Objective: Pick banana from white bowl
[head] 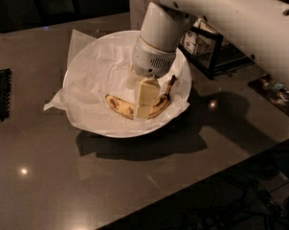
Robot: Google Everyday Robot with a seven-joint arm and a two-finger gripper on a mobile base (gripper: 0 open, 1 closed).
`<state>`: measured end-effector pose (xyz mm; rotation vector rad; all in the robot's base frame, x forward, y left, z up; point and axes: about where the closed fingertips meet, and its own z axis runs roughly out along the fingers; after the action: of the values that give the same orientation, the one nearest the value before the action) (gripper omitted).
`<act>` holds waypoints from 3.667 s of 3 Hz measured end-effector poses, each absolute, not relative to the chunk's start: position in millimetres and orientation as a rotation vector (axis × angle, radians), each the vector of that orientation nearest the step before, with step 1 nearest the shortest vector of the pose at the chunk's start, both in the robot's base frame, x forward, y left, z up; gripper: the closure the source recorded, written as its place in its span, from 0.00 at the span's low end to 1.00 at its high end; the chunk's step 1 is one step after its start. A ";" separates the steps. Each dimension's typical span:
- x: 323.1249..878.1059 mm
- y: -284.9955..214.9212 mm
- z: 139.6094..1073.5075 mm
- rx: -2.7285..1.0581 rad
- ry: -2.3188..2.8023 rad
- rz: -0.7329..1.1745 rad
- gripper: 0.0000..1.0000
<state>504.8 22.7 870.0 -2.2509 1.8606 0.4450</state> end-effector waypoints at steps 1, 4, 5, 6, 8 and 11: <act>499.1 22.9 856.5 -2.227 1.885 0.510 0.28; 506.7 6.9 849.4 -2.143 1.970 0.522 0.39; 509.9 -1.4 833.4 -2.121 2.031 0.554 0.36; 511.8 -5.4 820.1 -2.111 2.077 0.586 0.40; 507.1 -7.3 828.7 -2.105 2.078 0.539 0.81; 489.2 1.7 885.8 -2.117 1.928 0.317 1.00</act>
Offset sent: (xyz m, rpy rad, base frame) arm -0.0041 -0.0098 -0.0195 0.0306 0.0697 -0.0694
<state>489.2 1.7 885.8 -2.1166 1.9281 0.3170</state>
